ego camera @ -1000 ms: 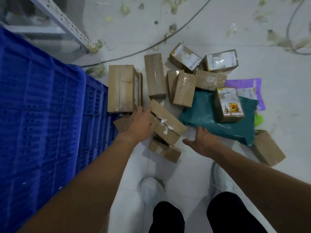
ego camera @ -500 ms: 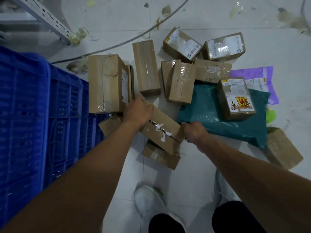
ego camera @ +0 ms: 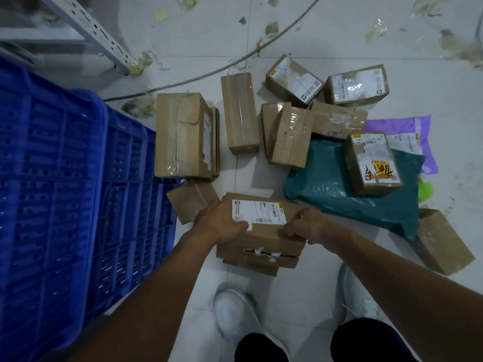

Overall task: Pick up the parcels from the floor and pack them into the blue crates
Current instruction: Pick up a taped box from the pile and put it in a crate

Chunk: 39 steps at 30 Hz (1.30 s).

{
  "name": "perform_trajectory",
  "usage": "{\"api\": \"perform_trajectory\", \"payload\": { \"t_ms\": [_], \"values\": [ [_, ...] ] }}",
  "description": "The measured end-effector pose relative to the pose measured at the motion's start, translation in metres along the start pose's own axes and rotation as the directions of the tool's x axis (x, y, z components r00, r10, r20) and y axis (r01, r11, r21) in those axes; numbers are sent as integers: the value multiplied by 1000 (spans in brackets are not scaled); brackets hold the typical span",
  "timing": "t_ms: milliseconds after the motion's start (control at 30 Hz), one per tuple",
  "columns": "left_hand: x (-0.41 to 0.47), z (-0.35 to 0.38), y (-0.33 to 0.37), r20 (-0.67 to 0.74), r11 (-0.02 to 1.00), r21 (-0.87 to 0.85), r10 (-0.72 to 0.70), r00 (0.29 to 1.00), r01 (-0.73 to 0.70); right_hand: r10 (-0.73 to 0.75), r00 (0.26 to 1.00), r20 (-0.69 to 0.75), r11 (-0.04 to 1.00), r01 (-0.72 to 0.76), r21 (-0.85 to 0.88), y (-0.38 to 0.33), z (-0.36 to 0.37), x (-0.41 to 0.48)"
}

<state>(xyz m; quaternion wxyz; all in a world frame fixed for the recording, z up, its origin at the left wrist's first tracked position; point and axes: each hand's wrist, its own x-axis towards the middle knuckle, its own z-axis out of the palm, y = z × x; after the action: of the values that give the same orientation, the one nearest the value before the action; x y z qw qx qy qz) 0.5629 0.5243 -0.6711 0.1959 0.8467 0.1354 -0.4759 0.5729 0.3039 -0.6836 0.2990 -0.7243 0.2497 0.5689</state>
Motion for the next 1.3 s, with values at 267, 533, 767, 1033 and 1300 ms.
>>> {"api": "perform_trajectory", "payload": {
  "t_ms": [267, 533, 767, 1033, 1300],
  "values": [
    [7, 34, -20, 90, 998, 63, 2, 996, -7, -208, 977, 46, 859, 205, -468, 6, 20, -6],
    [6, 42, -19, 61, 957, 248, 138, 989, -149, -448, 893, 45, 643, 357, -678, 18, 23, 12],
    [27, 40, -5, 178, 772, 538, 290, 940, -339, -512, 838, 190, 377, 418, -826, 14, 24, 33],
    [29, 43, -6, 127, 702, 589, 409, 903, -401, -601, 764, 233, 201, 427, -881, 18, 36, 37],
    [-15, 28, 8, -9, 671, 639, 496, 868, -377, -640, 734, 226, 148, 407, -902, 7, 14, -8]
  ]
}}
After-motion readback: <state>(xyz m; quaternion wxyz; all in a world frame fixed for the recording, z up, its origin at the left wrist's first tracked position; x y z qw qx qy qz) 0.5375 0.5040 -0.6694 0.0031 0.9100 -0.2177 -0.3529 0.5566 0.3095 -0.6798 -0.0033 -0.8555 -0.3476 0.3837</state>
